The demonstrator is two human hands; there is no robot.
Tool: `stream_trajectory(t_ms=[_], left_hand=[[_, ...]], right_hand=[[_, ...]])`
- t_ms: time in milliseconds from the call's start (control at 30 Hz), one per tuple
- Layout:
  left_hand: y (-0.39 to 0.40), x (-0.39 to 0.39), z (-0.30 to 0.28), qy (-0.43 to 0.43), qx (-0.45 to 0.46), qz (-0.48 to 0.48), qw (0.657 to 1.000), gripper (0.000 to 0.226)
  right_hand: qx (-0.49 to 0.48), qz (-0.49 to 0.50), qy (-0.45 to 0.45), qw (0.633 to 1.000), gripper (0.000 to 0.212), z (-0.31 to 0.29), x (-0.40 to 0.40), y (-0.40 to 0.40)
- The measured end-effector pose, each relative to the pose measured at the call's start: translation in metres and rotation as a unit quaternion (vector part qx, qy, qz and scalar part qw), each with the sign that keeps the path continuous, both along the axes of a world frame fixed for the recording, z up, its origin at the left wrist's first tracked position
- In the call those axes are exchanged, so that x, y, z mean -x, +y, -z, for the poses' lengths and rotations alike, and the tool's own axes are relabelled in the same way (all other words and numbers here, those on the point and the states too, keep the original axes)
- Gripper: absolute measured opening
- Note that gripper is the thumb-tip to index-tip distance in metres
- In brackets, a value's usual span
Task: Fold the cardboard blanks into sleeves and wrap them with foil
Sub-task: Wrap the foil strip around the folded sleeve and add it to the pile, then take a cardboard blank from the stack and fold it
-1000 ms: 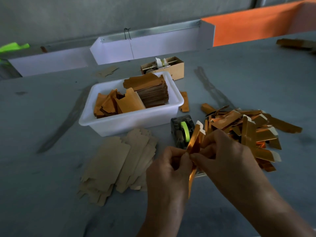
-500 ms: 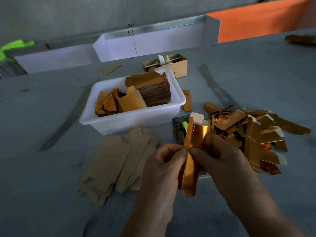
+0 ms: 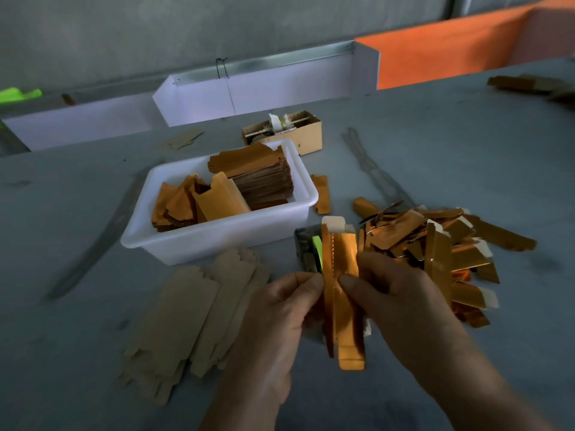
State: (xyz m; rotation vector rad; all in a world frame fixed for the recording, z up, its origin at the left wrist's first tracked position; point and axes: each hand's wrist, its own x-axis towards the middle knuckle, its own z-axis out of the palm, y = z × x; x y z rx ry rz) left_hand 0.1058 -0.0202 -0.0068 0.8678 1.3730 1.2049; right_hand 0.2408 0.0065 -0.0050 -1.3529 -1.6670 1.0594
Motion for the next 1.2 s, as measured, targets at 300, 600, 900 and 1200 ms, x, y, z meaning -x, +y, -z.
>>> stream_trajectory(t_ms=[300,600,900,1200], left_hand=[[-0.008,0.088,0.032,0.690,0.152,-0.059,0.706,0.052],[-0.004,0.085,0.039,0.741,0.165,0.027,0.650,0.032],[-0.003,0.085,0.031,0.774,0.160,0.051,0.610,0.038],[0.001,0.081,0.035,0.775,0.158,-0.020,0.612,0.024]], right_hand=[[-0.112,0.161,-0.220,0.955,0.019,0.000,-0.020,0.058],[-0.172,0.135,-0.208,0.953,0.035,-0.013,0.017,0.040],[-0.168,0.009,-0.176,0.970,0.039,-0.014,0.082,0.035],[-0.153,0.023,-0.169,0.973,0.032,0.001,0.060,0.038]])
